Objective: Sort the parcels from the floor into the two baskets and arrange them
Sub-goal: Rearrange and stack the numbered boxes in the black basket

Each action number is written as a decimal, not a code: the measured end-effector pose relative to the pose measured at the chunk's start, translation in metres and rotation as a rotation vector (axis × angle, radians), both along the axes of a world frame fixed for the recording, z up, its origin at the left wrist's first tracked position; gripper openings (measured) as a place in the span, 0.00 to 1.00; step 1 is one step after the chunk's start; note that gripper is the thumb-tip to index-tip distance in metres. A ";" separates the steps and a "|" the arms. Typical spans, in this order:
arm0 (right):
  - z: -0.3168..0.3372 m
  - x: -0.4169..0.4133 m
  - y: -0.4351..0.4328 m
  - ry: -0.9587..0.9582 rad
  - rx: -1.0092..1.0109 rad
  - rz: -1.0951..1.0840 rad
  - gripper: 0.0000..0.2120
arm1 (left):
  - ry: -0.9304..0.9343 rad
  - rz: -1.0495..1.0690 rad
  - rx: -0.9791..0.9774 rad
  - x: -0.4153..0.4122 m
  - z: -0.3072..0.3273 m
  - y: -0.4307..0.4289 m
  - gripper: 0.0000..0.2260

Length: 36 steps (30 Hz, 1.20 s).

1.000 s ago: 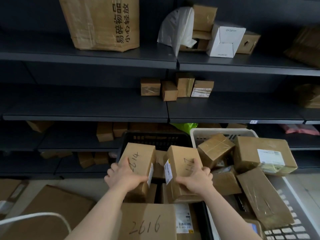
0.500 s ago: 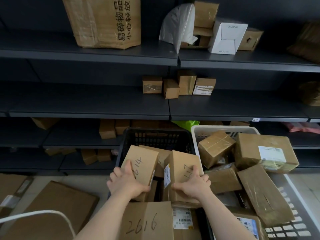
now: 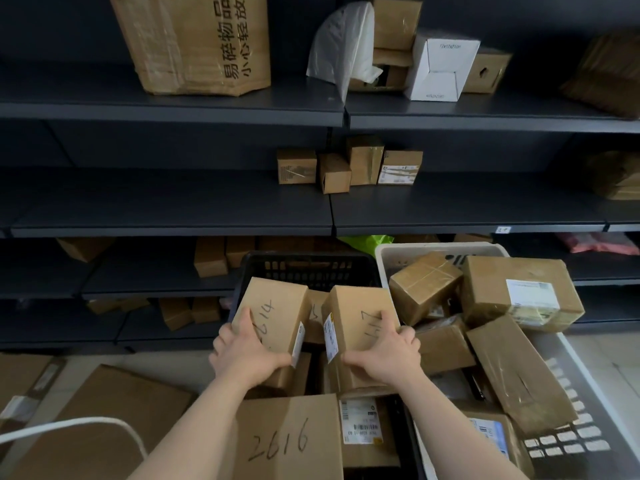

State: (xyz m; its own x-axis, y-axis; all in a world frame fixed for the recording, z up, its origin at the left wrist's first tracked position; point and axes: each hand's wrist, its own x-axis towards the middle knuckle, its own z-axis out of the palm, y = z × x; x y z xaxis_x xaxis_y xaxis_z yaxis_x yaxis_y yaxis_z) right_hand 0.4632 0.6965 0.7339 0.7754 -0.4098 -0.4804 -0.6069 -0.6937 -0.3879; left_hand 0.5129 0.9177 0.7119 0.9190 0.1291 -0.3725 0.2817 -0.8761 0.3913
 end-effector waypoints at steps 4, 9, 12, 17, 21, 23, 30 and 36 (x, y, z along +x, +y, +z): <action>0.015 -0.010 -0.005 -0.052 -0.046 0.033 0.57 | -0.087 0.012 -0.037 0.001 0.005 0.003 0.56; 0.024 -0.030 -0.004 -0.066 -0.109 0.059 0.57 | -0.110 -0.005 -0.041 -0.004 0.006 0.003 0.56; 0.025 -0.047 -0.002 0.019 -0.145 0.093 0.58 | -0.105 -0.021 -0.036 -0.008 0.004 0.005 0.56; 0.021 -0.072 0.011 0.106 -0.148 0.145 0.58 | -0.093 -0.032 -0.048 -0.016 0.001 0.005 0.56; 0.016 -0.080 0.016 0.121 -0.134 0.141 0.59 | -0.092 -0.047 -0.066 -0.016 0.002 0.005 0.56; 0.010 -0.084 0.020 0.169 -0.104 0.146 0.58 | -0.112 -0.053 -0.073 -0.016 0.003 0.004 0.56; -0.002 -0.088 0.019 0.200 -0.061 0.118 0.49 | -0.186 -0.068 -0.112 -0.014 0.006 0.005 0.56; 0.018 -0.055 0.012 -0.065 0.108 0.042 0.44 | -0.247 -0.159 -0.112 -0.011 0.015 0.008 0.55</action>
